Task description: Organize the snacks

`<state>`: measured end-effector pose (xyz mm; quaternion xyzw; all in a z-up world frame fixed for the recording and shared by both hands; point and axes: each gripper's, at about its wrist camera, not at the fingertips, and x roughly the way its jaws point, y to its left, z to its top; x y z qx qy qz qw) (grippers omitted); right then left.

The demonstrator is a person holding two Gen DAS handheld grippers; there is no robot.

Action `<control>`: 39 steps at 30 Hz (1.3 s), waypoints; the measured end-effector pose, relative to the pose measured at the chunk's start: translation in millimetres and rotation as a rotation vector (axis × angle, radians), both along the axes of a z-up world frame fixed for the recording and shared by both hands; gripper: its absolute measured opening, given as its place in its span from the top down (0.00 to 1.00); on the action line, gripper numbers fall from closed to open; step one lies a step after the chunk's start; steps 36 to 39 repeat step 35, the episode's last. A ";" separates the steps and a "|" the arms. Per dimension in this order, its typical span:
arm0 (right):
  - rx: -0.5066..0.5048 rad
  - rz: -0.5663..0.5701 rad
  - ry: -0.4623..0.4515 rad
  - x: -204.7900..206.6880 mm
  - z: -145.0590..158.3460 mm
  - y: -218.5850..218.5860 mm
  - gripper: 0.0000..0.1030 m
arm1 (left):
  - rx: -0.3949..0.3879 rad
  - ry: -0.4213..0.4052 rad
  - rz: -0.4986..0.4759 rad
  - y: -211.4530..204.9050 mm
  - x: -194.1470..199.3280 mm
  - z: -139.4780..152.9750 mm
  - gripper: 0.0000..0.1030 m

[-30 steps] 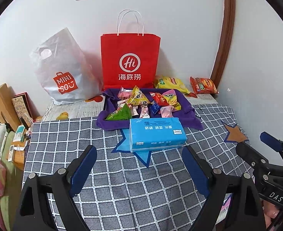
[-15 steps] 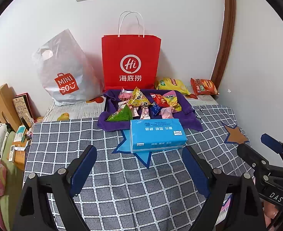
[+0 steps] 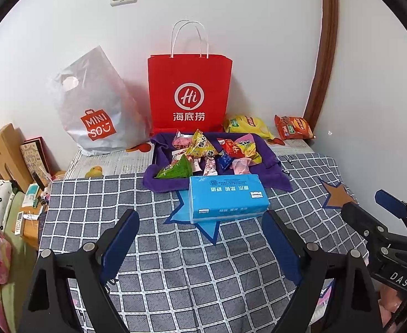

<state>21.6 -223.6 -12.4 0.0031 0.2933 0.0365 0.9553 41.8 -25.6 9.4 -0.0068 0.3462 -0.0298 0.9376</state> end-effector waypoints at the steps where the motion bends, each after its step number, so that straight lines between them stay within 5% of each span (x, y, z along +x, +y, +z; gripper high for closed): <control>1: 0.000 -0.001 0.000 0.1 0.0 -0.2 0.09 | 0.000 -0.001 -0.001 0.0 -0.1 0.1 0.13; 39: -0.006 0.010 0.001 3.3 -1.8 8.1 0.09 | 0.010 -0.004 0.008 1.8 1.4 -0.2 0.13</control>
